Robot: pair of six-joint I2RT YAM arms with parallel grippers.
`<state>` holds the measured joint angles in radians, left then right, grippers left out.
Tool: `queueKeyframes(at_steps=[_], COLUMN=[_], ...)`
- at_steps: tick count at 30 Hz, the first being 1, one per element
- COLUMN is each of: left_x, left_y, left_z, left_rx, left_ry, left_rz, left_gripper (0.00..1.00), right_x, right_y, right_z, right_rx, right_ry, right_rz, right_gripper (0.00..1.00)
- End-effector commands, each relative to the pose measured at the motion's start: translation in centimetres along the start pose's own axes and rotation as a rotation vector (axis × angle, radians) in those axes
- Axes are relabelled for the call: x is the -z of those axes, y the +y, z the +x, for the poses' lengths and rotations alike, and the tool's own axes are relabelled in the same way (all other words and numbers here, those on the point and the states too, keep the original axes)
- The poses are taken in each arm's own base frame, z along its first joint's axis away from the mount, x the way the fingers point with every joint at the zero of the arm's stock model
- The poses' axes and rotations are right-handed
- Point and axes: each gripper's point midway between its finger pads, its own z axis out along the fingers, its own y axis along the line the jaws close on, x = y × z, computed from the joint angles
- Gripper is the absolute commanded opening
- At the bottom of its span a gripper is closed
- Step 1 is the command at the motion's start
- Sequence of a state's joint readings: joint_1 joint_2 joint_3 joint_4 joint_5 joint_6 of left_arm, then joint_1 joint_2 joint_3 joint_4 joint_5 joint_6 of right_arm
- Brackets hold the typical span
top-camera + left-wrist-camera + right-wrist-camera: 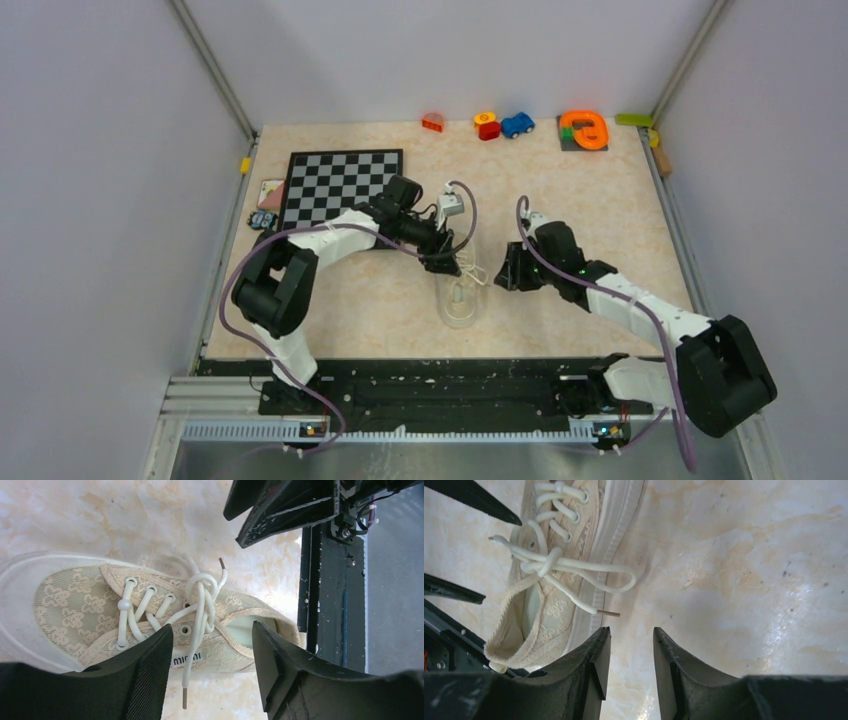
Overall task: Tie the shoes
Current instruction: Tie the shoelace on the shoe.
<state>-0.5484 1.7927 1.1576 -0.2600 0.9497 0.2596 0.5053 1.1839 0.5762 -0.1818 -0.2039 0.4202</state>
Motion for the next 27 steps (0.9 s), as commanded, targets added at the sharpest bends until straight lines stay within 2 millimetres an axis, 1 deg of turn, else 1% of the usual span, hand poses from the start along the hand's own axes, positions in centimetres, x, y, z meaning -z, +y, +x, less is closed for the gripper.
queueKeyframes(at_steps=[1,4,6,8,10,11,13,14,16,19,20,22,24,27], left_x=[2.1,2.9,3.4,3.9,4.4,4.6,4.9,5.0,5.6,6.5,6.8,7.5,7.6,6.7], left_y=[-1.2,-1.2,-0.8,0.5,2.1,2.6,3.5,3.8,5.0,5.2,5.0,4.7,4.5,3.9], left_z=[-3.3,-4.0,-4.5,-4.7,-4.4,-4.2,-4.1,-4.0,-3.9,-3.8,-3.7,-4.3,-4.3,-4.1], left_rx=[-0.068,-0.088,-0.072,-0.028,0.035,0.067,0.114,0.167,0.257,0.324,0.321,0.265,0.258,0.319], left_ry=[-0.079,-0.110,-0.129,-0.143,-0.138,-0.138,-0.151,-0.156,-0.174,-0.225,-0.250,-0.311,-0.341,-0.306], left_rz=[-0.057,-0.115,-0.158,-0.228,-0.289,-0.305,-0.330,-0.344,-0.415,-0.419,-0.421,-0.445,-0.452,-0.378], left_gripper=[0.64,0.65,0.66,0.70,0.81,0.83,0.86,0.86,0.95,0.96,0.96,0.97,0.97,0.85], right_x=[1.0,1.1,1.0,0.8,0.5,0.3,-0.2,-0.5,-0.8,-0.6,-0.5,-0.5,-0.4,-0.2], right_y=[1.0,1.2,1.5,2.3,3.2,3.5,3.4,3.5,3.7,4.2,4.3,4.4,4.5,5.1], right_z=[-4.8,-5.6,-6.0,-6.1,-6.5,-6.4,-6.5,-6.5,-6.9,-7.8,-8.0,-8.0,-8.2,-8.6], right_rx=[0.015,0.027,0.047,0.092,0.181,0.220,0.284,0.315,0.328,0.339,0.349,0.373,0.391,0.391], right_ry=[-0.168,-0.192,-0.206,-0.202,-0.209,-0.200,-0.188,-0.183,-0.205,-0.273,-0.283,-0.277,-0.282,-0.308], right_rz=[-0.035,-0.048,-0.066,-0.115,-0.176,-0.198,-0.202,-0.214,-0.226,-0.247,-0.248,-0.253,-0.255,-0.283], right_gripper=[0.39,0.39,0.40,0.41,0.43,0.44,0.45,0.45,0.45,0.45,0.45,0.45,0.45,0.44])
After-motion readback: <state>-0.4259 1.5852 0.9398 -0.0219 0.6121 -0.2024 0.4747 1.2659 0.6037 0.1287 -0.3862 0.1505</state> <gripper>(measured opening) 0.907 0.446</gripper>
